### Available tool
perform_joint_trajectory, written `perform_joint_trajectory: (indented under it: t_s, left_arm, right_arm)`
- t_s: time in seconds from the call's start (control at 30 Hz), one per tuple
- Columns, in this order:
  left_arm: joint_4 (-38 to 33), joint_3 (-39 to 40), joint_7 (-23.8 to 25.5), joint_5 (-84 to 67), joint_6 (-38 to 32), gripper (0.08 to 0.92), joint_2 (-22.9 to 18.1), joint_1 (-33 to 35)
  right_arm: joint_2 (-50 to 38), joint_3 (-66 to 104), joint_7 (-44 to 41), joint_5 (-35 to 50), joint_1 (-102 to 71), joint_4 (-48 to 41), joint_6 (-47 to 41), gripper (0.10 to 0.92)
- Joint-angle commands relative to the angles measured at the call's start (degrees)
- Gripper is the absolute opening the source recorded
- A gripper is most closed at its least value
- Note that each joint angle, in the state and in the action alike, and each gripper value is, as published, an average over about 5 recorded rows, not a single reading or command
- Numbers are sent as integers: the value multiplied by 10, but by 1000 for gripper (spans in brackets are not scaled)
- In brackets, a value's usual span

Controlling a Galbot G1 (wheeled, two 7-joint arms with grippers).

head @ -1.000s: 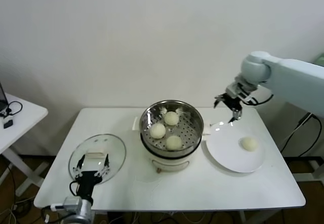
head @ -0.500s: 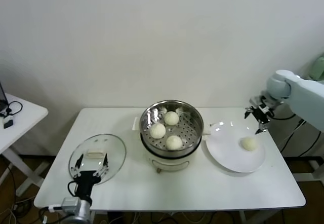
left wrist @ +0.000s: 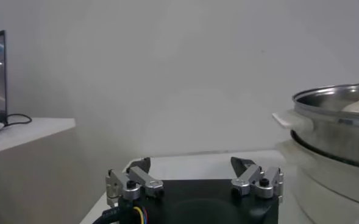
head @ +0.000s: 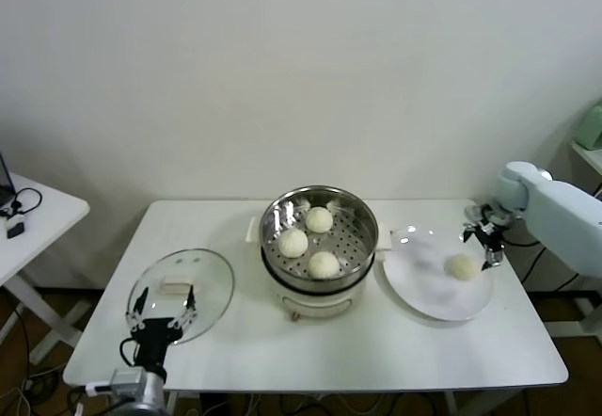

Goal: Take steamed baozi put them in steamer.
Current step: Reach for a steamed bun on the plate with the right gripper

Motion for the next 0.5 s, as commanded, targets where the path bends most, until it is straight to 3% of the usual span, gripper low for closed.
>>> perform_joint_trajectory:
  t_s: [0.03, 0.5]
  left_arm:
    - [-1, 0, -6, 3, 2, 823, -1, 0]
    - [9, -5, -7, 4, 3, 823, -2, -2]
  right_arm:
    - [39, 97, 10, -65, -72, -79, 18, 823]
    - [83, 152, 11, -107, -82, -142, 36, 823]
